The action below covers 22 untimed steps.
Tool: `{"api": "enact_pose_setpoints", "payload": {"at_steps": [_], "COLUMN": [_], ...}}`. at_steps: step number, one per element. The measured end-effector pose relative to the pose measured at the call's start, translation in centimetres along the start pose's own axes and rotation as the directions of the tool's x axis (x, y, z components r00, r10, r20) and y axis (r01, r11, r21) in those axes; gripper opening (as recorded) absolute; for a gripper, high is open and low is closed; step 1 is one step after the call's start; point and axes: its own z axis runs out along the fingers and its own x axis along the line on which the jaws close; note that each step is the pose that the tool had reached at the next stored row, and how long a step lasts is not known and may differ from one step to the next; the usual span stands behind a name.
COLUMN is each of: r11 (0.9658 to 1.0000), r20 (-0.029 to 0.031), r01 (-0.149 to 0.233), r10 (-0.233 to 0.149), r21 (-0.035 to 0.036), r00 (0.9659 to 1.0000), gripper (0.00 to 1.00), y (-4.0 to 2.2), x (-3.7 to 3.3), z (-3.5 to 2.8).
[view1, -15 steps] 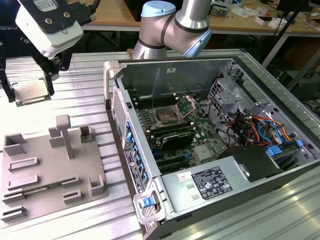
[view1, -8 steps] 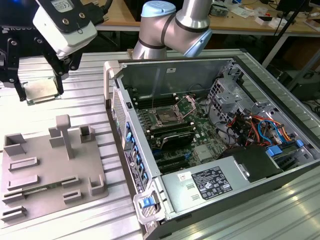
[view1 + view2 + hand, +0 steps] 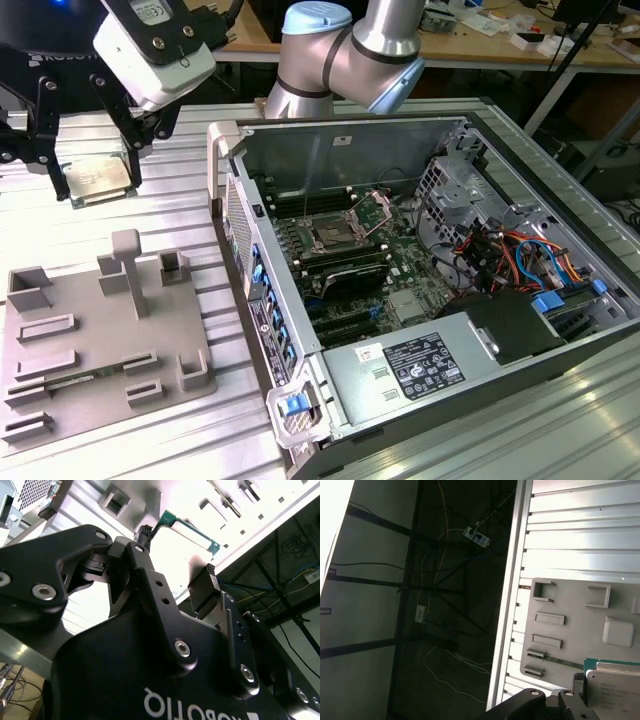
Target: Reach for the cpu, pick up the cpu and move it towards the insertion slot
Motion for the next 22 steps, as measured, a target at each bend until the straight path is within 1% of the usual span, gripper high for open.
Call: {"api": "enact_pose_setpoints", "payload": {"at_steps": [9,13,17,20,21,22], "r11": [1.0,1.0,1.0,1.0,0.9999,0.9999], "r20": [-0.0003,-0.0002,-0.0004,-0.0004,-0.0005,-0.0006], "r01": [0.007,0.008,0.009,0.01,0.01,0.01], "r10": [-0.007,-0.008,-0.009,-0.01,-0.01,-0.01], "r21": [0.0002,0.0001,0.0002,0.0003,0.0003,0.0003], "r00": [1.0,1.0,1.0,1.0,0.9999,0.9999], "gripper": [0.55,0.55,0.55,0.55,0.55,0.55], "y": [-0.06,-0.18,-0.32,-0.51,-0.6,-0.65], "x": [-0.45,-1.14,-2.01,-3.03,-3.52,-3.8], "z": [-0.02,-0.03,-0.06,-0.09,-0.1,-0.11]}}
